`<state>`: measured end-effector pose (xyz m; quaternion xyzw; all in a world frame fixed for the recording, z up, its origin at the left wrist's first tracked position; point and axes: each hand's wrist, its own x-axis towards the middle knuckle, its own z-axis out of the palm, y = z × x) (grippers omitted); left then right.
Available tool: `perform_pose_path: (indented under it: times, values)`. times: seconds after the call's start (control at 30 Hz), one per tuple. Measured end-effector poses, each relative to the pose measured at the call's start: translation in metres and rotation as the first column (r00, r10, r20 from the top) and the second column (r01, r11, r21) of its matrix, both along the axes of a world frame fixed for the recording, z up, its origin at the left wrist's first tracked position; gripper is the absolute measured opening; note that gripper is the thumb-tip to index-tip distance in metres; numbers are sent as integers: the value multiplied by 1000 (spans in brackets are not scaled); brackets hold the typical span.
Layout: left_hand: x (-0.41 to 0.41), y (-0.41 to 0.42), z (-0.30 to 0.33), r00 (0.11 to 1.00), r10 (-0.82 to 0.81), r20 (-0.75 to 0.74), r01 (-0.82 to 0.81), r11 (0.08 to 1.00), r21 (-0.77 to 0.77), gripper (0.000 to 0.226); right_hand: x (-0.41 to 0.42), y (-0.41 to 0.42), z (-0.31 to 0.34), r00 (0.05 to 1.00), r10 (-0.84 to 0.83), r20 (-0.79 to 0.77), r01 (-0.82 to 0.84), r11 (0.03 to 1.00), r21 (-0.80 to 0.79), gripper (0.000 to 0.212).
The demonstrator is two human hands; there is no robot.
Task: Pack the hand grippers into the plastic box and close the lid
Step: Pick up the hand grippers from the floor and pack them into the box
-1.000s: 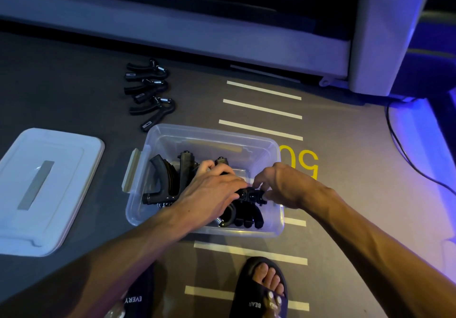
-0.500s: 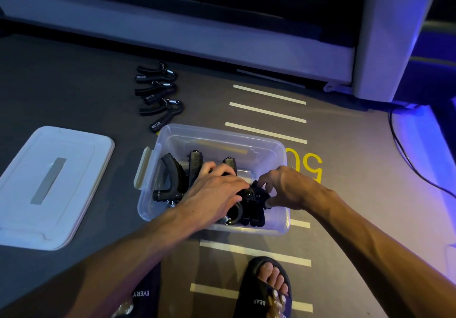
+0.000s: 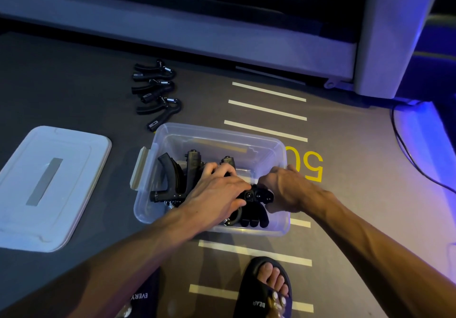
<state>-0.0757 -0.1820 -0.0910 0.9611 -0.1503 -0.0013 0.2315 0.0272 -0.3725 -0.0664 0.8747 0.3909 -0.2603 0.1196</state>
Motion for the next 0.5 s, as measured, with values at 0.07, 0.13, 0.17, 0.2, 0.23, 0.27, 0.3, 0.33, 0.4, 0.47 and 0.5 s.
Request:
perform_pose_path:
  times: [0.07,0.13,0.17,0.2,0.23,0.27,0.3,0.33,0.4,0.47,0.5]
  values:
    - [2,0,-4,1000,-1,-16,1,1000,17,40,3,2,-1,1000,4,-13,-4,1000,-8,34]
    - [3,0,-7,999,2,-41,-1,999,41,44,5,4,-1,999,8,-31,-9,1000,-18,30]
    - [4,0,-9,999,6,-43,-4,999,51,45,6,5,-1,999,6,-42,-6,1000,-17,28]
    - [5,0,-8,999,5,-41,-3,999,53,44,7,5,0,999,3,-54,-4,1000,-14,27]
    - [5,-1,-7,999,-1,-37,2,999,50,42,8,5,0,998,0,-63,-1,1000,-9,26]
    - [5,-2,-6,999,-5,-35,7,999,49,41,8,5,1,998,-3,-68,2,1000,-5,26]
    - [5,-2,-4,999,-7,-33,9,999,51,41,8,5,0,998,-3,-68,3,1000,-4,26]
    - [5,-3,-3,999,-7,-36,8,998,55,41,8,5,0,998,1,-63,-2,1000,-4,26]
    - [5,-3,0,999,-7,-47,10,998,62,43,8,5,-1,998,8,-56,-8,1000,-6,29]
    - [5,-4,2,998,-7,-62,12,997,77,45,8,6,-1,997,-3,-72,4,1000,5,36]
    - [5,-5,4,998,-9,-64,15,996,92,46,7,6,-1,996,-15,-84,16,1000,9,41]
